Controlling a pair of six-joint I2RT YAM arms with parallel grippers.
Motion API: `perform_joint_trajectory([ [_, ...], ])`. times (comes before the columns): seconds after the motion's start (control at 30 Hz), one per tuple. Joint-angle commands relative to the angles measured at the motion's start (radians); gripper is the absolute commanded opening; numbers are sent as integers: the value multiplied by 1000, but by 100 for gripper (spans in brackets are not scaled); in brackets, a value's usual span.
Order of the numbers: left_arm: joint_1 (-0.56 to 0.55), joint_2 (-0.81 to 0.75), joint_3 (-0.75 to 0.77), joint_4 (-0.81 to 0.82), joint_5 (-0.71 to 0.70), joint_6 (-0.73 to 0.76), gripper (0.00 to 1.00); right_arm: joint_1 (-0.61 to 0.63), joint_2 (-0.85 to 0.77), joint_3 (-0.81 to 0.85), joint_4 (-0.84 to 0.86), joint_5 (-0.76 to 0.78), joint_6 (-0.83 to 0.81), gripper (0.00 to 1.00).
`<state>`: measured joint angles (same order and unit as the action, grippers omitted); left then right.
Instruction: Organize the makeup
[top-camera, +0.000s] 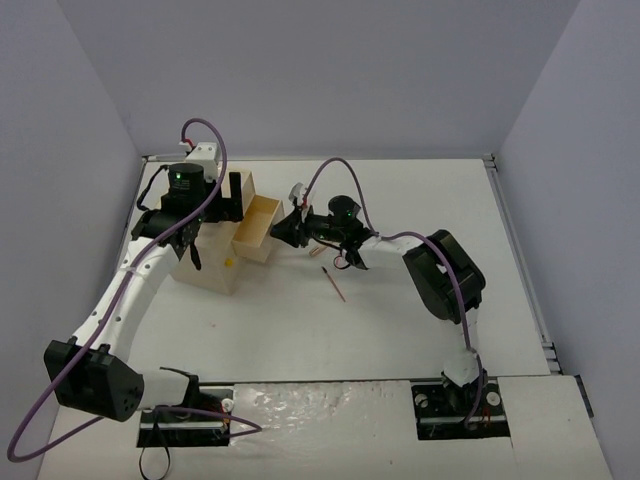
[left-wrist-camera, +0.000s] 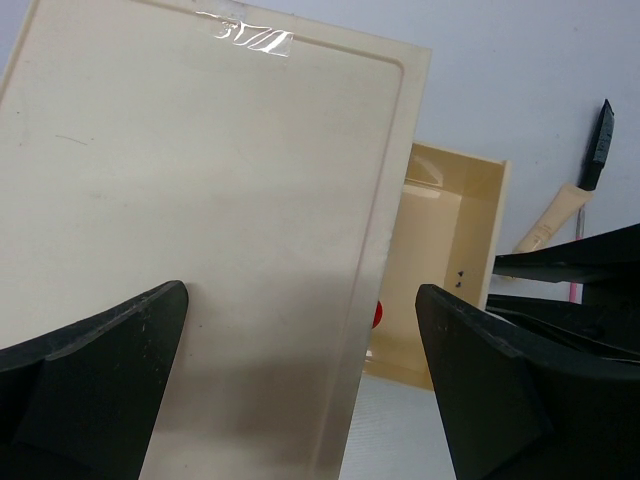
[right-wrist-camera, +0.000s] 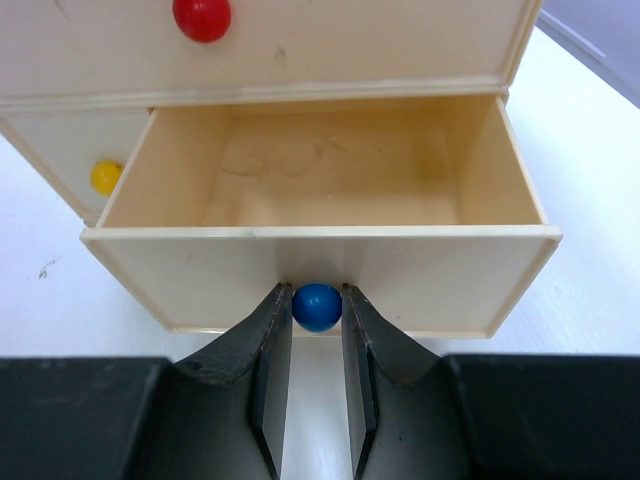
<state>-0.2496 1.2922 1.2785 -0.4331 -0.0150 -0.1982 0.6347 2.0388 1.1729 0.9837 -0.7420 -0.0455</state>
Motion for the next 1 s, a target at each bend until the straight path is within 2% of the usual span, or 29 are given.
perform_joint_trajectory([
  [0.0, 7, -3, 0, 8, 15, -26, 97, -51, -140, -42, 6, -4, -46, 0],
  [0.3, 7, 2, -1, 10, 38, -23, 97, -66, -172, -64, -102, -8, -97, 0],
  [0.37, 7, 5, -1, 10, 37, -20, 97, -70, -178, -62, -111, -10, -97, 21],
  [0.53, 7, -2, 1, 12, 38, -15, 97, -70, -230, -64, -164, 24, -112, 49],
  [0.63, 9, -14, 1, 13, 36, -12, 97, -70, -279, -69, -249, 84, -135, 63],
  [0.73, 9, -46, 0, 17, 26, 1, 97, -72, -354, -85, -326, 192, -137, 71],
  [0.8, 9, -68, -4, 23, 20, 10, 97, -70, -410, -100, -365, 301, -134, 77],
  [0.9, 9, -123, -8, 25, -17, 39, 97, -73, -489, -141, -438, 467, -77, 96],
  [0.97, 9, -156, -13, 25, -48, 53, 97, -83, -515, -158, -484, 579, -14, 100],
])
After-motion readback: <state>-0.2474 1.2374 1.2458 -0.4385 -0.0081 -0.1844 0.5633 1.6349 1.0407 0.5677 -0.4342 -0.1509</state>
